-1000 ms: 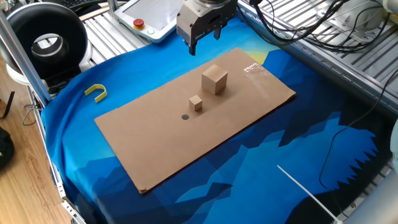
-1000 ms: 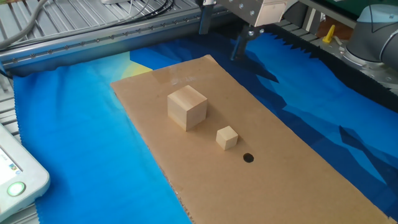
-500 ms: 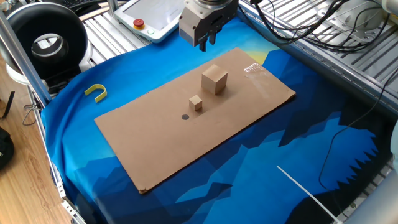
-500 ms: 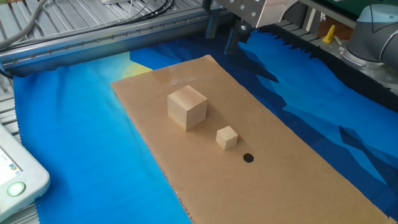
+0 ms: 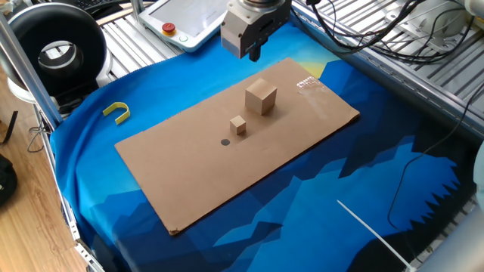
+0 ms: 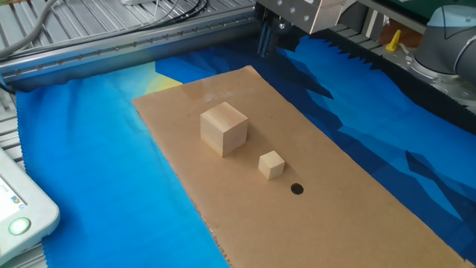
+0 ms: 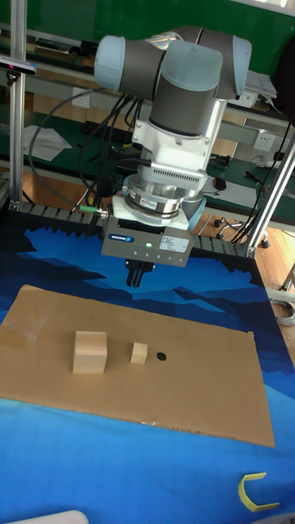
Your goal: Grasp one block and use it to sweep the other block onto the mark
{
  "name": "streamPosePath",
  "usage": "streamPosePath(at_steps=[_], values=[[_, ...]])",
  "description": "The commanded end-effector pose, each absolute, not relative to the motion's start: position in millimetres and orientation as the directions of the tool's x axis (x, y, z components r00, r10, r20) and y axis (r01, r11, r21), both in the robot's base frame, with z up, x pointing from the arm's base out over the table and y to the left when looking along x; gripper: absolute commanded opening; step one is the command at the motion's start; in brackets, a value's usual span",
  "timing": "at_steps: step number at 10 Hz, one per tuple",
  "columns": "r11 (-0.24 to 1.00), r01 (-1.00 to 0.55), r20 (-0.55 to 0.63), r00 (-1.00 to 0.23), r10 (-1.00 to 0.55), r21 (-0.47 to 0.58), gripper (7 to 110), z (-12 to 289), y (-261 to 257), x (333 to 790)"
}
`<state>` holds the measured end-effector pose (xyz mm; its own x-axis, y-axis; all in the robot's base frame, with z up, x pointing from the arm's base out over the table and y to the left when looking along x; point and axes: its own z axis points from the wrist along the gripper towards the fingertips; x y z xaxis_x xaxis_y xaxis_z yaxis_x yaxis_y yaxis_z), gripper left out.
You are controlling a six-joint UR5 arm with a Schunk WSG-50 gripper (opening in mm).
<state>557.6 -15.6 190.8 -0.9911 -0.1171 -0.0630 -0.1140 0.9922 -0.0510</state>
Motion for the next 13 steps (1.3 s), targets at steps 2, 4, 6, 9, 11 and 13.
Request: streamPosePath(at_steps=[2,4,6,9,11,13], values=[[0.992,-0.128,-0.061,-0.99,-0.128,0.004,7,186,-10,552],[0.991,-0.125,-0.058,-0.991,-0.122,0.043,7,186,-1,550],[0.989,-0.137,-0.04,-0.99,-0.135,0.054,7,186,1,545],[0.989,-0.14,-0.04,-0.99,-0.138,0.045,7,186,-1,546],[0.992,-0.12,-0.045,-0.992,-0.118,0.042,7,186,-2,547],[0.994,-0.091,-0.042,-0.995,-0.089,0.054,7,186,1,547]])
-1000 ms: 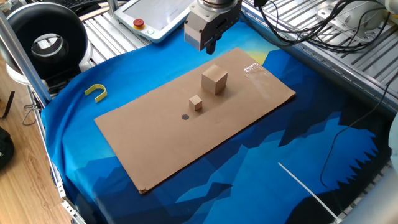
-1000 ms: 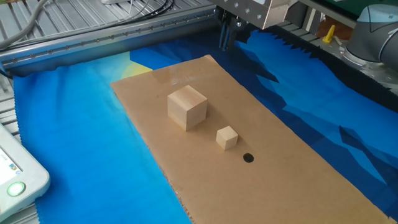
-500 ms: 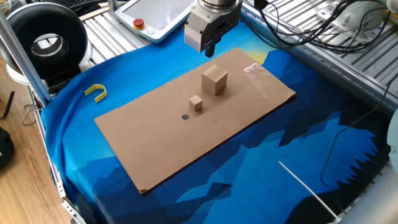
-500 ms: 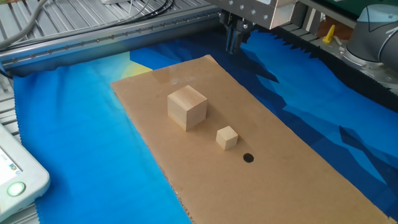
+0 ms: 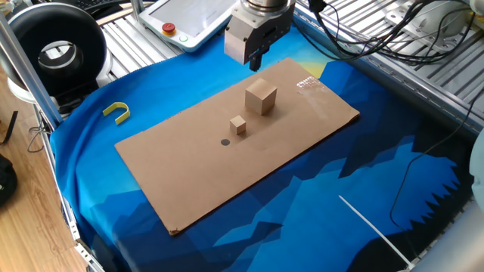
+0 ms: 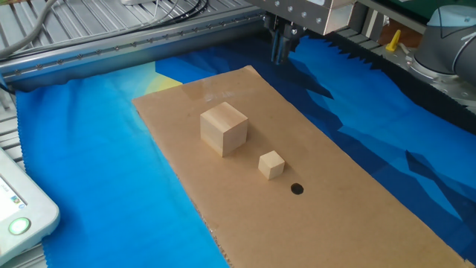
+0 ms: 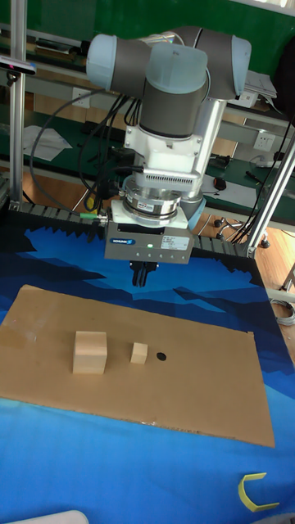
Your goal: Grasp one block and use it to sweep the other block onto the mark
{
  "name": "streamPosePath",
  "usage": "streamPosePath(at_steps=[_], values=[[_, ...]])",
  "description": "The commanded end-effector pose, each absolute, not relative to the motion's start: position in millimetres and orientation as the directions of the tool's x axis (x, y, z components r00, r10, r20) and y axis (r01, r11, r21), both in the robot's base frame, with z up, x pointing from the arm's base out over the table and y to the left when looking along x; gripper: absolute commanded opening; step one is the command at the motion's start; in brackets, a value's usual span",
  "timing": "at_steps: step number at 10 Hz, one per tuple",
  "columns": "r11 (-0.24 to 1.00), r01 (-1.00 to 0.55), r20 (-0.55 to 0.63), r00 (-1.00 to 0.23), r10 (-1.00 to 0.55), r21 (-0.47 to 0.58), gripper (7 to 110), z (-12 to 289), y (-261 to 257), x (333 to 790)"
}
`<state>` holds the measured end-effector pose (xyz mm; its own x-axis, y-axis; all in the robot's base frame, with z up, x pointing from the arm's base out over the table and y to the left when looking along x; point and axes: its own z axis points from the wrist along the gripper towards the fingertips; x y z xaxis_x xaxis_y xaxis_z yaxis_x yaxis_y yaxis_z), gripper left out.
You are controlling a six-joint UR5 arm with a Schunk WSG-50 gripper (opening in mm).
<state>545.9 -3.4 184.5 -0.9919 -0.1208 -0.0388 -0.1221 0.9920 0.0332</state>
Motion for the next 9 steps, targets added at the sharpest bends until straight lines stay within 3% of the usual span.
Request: streamPosePath(at_steps=[1,3,9], values=[[0.997,-0.053,0.033,-0.998,-0.054,0.056,7,186,0,528],[0.998,0.015,0.041,-0.999,0.012,0.062,7,186,2,527],[1.0,0.004,0.005,-1.0,0.004,0.001,7,185,-13,536]])
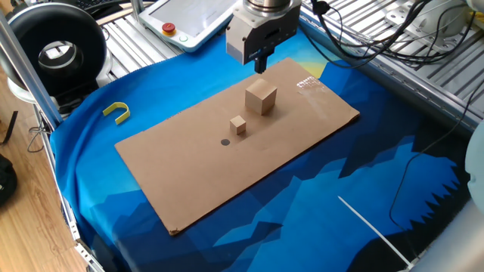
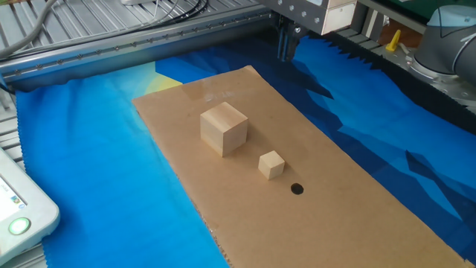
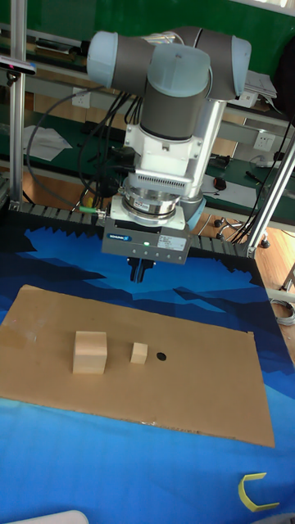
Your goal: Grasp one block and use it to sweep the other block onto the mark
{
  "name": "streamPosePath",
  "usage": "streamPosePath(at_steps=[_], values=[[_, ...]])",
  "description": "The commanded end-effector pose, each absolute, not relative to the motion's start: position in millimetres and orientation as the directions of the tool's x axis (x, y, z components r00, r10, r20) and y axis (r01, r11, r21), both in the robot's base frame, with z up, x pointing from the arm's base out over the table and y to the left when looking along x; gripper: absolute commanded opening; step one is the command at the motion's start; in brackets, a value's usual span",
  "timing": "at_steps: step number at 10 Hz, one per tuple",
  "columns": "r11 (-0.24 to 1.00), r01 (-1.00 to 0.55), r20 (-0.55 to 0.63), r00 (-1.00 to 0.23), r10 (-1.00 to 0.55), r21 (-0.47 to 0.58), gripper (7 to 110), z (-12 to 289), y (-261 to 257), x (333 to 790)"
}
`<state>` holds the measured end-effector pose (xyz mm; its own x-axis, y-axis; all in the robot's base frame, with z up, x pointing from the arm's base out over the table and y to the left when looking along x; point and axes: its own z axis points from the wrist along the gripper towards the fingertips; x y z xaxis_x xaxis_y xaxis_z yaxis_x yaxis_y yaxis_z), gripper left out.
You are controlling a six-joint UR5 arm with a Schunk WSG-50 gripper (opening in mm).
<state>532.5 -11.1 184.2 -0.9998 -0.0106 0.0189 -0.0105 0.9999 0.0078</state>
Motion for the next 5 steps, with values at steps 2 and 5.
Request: streamPosePath(at_steps=[2,5], values=[[1.0,0.013,0.012,-1.0,0.013,-0.027,7,185.4,-20.2,534.1],[0.999,0.021,0.021,-1.0,0.021,-0.024,7,185.4,-19.4,531.9]])
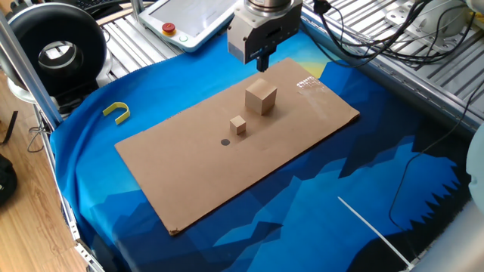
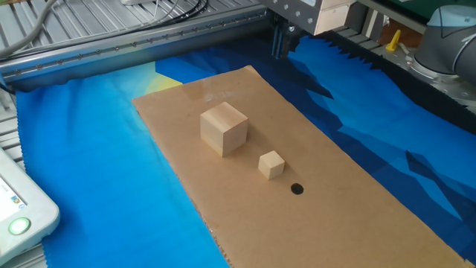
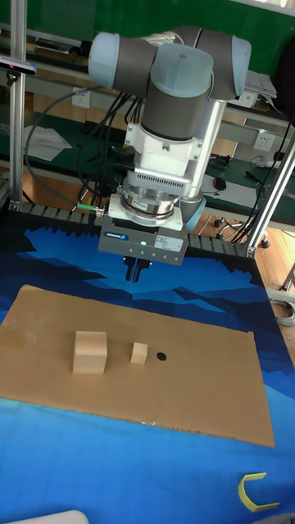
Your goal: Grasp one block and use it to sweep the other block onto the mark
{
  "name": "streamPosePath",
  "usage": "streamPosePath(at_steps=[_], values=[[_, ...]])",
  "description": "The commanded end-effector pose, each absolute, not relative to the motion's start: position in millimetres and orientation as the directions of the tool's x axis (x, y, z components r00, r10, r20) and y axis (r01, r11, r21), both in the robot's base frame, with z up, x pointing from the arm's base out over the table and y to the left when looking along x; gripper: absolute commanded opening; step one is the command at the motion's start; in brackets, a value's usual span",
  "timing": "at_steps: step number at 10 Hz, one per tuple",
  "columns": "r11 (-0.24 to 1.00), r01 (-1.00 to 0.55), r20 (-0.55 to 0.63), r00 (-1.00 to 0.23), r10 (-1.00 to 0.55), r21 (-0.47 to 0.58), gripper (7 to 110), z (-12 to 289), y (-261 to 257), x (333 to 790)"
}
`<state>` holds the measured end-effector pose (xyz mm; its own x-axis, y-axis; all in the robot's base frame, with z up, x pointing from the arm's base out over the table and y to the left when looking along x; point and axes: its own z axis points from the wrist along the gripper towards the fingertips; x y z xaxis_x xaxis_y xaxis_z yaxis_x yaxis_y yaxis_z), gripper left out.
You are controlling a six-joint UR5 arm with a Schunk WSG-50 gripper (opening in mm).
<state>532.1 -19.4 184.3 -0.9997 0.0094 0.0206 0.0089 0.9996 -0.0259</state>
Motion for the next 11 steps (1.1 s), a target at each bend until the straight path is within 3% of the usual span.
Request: streamPosePath(at_steps=[1,4,11], values=[[1.0,0.019,0.024,-1.0,0.02,-0.024,7,185,-19,531],[1.0,0.009,0.028,-1.0,0.009,-0.024,7,185,-21,534],[0.993,-0.087,0.091,-0.991,-0.094,0.078,7,188,-17,636]])
